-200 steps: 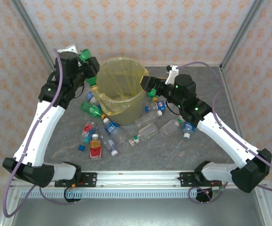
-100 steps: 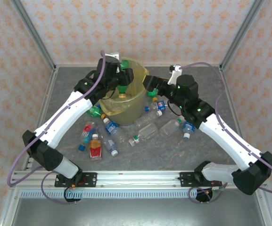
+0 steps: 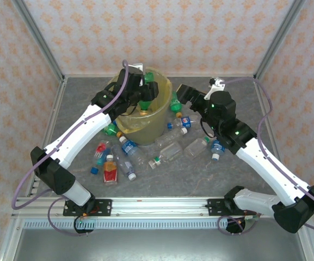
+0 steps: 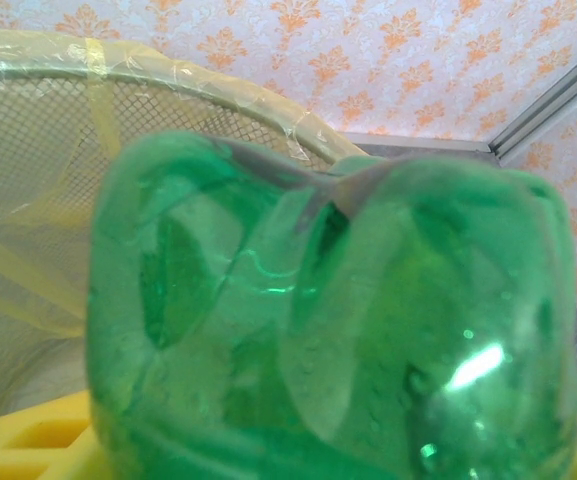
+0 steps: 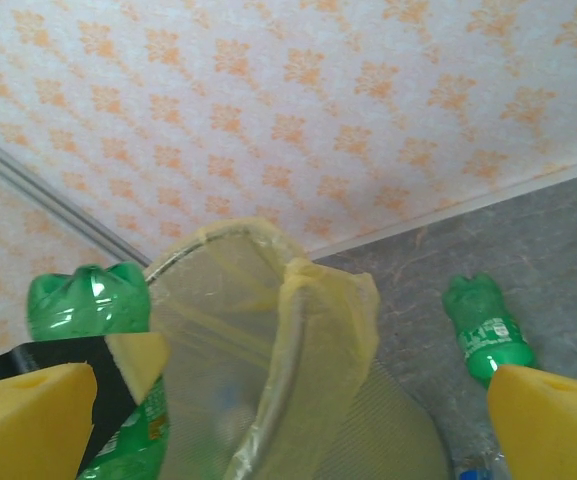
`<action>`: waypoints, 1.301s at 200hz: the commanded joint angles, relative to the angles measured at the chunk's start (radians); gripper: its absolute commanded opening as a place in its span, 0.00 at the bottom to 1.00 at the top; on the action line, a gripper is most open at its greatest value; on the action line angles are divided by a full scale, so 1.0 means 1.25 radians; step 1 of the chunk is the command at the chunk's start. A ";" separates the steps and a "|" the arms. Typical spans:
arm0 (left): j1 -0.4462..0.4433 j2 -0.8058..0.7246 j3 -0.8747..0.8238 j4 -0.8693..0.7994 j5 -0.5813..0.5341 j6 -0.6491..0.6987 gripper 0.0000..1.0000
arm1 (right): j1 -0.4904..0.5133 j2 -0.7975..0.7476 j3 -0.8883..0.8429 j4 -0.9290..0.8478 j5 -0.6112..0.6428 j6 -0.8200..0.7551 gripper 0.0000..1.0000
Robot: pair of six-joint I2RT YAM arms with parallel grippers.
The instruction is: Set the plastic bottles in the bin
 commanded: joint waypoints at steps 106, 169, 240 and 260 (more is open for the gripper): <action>-0.001 -0.050 0.003 0.081 0.057 0.023 0.99 | -0.211 -0.001 -0.069 -0.262 -0.043 0.156 1.00; 0.000 -0.110 -0.073 0.131 0.056 0.022 0.99 | -0.222 0.017 -0.208 -0.286 -0.114 0.334 0.87; 0.002 -0.173 -0.140 0.155 -0.001 0.012 0.99 | -0.136 0.088 -0.272 -0.261 -0.114 0.458 0.82; 0.003 -0.200 -0.170 0.165 -0.005 0.019 0.99 | -0.128 0.126 -0.271 -0.268 -0.112 0.468 0.82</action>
